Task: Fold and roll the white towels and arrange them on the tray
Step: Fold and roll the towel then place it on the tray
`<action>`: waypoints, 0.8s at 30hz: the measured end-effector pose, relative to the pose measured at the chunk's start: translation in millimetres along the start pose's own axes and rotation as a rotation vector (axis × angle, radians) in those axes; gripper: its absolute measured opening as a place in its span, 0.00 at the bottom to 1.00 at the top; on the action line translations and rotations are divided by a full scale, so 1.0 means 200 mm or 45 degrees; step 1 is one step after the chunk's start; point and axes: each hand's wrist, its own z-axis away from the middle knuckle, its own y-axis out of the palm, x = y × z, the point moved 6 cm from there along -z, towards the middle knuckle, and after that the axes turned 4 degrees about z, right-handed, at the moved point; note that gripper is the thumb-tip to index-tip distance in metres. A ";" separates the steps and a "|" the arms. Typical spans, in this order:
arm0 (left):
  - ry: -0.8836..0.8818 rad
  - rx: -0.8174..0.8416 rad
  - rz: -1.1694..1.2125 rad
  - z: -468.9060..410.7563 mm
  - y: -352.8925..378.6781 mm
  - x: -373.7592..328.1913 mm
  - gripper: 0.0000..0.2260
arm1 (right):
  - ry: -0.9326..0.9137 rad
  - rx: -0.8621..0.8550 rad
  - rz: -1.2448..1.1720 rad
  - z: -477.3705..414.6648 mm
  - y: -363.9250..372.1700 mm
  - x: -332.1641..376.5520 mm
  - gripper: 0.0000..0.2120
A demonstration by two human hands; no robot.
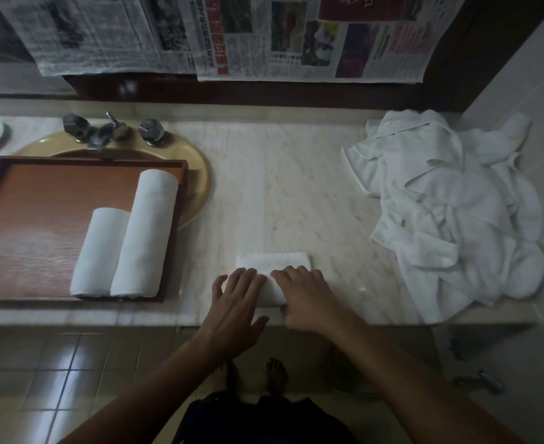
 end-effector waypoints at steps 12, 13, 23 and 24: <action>-0.289 0.388 0.186 -0.24 -0.08 0.11 0.22 | 0.060 -0.202 0.068 0.12 -0.02 0.11 0.47; -0.322 0.414 0.209 -0.25 -0.08 0.12 0.23 | 0.063 -0.199 0.096 0.11 -0.02 0.10 0.49; -0.965 0.008 0.866 -0.10 -0.05 0.30 0.37 | 0.070 0.056 0.217 -0.19 -0.06 -0.06 0.52; -1.047 0.049 0.970 -0.08 -0.03 0.30 0.37 | 0.058 0.072 0.217 -0.21 -0.06 -0.07 0.50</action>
